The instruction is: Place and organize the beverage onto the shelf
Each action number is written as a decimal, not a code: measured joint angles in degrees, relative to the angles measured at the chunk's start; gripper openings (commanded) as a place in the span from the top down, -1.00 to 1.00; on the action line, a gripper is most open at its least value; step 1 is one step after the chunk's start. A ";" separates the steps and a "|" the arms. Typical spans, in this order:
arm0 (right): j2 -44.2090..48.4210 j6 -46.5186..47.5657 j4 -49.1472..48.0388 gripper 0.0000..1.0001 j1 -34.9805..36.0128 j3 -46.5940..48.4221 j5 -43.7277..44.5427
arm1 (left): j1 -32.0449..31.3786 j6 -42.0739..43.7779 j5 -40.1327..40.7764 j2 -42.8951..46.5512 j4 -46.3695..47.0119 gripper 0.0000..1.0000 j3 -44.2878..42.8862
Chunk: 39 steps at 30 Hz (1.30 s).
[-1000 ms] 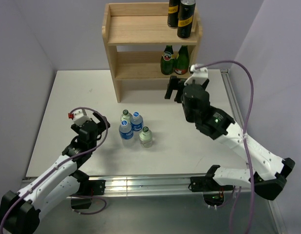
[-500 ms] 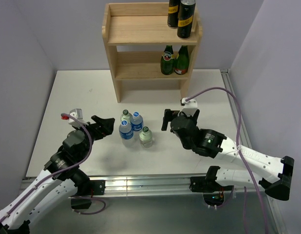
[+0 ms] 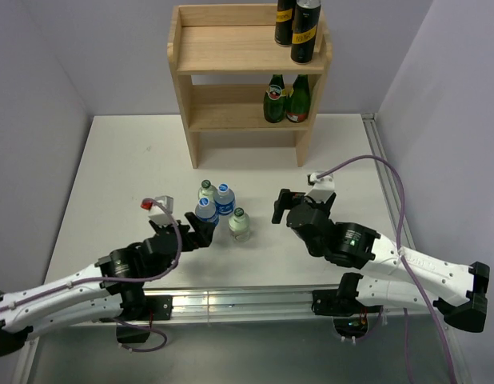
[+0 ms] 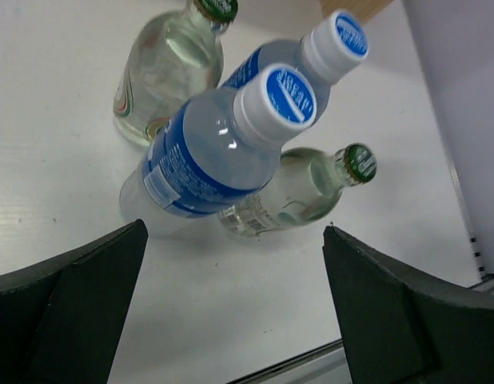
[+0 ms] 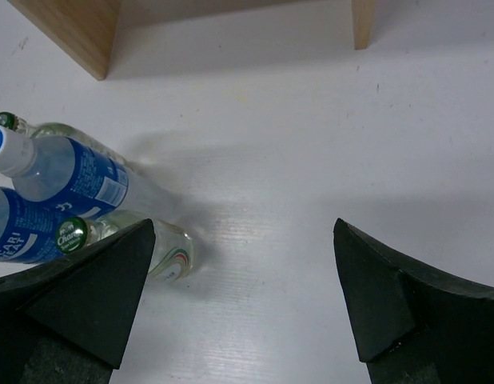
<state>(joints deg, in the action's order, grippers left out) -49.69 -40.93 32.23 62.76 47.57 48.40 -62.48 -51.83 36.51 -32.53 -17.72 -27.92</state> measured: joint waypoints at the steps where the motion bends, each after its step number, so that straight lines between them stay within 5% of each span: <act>1: 0.33 -0.20 0.20 -1.00 0.00 -0.31 0.09 | -1.79 -0.72 1.90 -1.57 0.09 -0.99 0.00; 7: 2.97 -1.22 1.20 -1.00 0.04 -3.02 0.15 | -9.42 -9.18 14.29 -17.70 -0.70 -0.99 0.20; 12: 5.31 -1.73 1.90 -1.00 0.09 -4.11 0.02 | -10.19 -8.52 21.24 -29.55 10.97 -0.99 5.51; 30: 7.85 -2.08 0.87 -1.00 0.11 -10.01 -1.57 | -0.83 17.75 17.90 -52.94 56.04 -0.96 8.26; 35: 7.96 -2.05 0.79 -1.00 0.11 -10.58 -1.55 | 1.77 20.41 15.08 -55.91 62.10 -0.81 8.57; 39: 8.44 -2.05 0.04 -1.00 0.11 -11.54 -1.64 | 2.58 22.03 14.67 -57.92 65.31 -0.28 8.57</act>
<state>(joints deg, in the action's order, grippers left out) -41.25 -42.98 32.27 62.87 36.03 46.76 -59.90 -29.80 51.18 -90.45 47.59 -19.35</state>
